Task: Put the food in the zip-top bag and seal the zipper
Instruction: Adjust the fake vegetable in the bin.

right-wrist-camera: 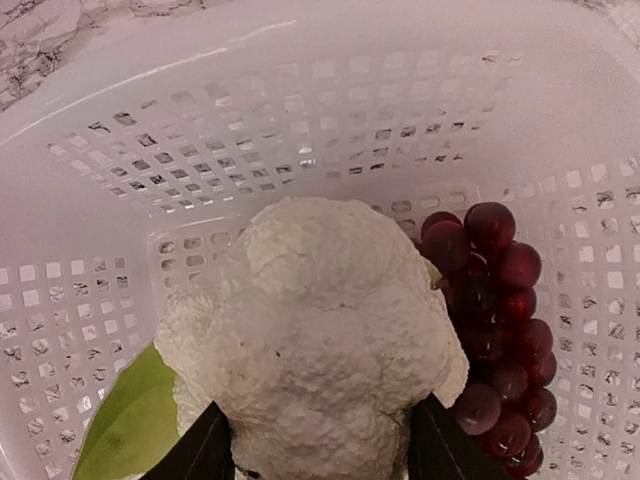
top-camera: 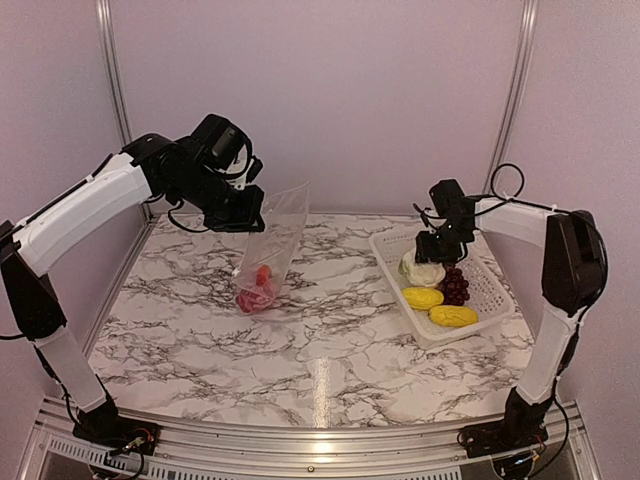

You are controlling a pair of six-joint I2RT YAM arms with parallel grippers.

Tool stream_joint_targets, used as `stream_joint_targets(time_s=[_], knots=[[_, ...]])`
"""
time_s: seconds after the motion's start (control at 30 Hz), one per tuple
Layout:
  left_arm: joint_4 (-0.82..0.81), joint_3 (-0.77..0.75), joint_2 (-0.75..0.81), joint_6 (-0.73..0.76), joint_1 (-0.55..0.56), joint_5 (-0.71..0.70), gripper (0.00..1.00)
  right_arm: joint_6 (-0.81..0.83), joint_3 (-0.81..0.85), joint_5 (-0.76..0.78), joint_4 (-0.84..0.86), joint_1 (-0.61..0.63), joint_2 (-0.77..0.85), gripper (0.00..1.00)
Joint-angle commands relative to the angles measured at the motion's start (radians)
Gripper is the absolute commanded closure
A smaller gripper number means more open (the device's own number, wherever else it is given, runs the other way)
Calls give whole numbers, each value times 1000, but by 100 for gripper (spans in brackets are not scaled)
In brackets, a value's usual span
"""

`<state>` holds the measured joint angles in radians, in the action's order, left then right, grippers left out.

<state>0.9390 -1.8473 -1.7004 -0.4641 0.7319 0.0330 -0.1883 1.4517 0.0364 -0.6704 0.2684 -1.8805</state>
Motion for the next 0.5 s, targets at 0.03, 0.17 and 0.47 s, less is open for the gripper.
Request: stream_joint_targets(time_s=[0.03,0.17,0.47], knots=[[-12,11,22,-4,-2,10,100,-30,33,-94,0,-15,144,53],[-12,21,21,-4,-2,17,100,-40,66,-121,-104,-16,182,51],[-18,45,20,-2,-2,33,100,-4,-12,-214,-291,-15,226,48]])
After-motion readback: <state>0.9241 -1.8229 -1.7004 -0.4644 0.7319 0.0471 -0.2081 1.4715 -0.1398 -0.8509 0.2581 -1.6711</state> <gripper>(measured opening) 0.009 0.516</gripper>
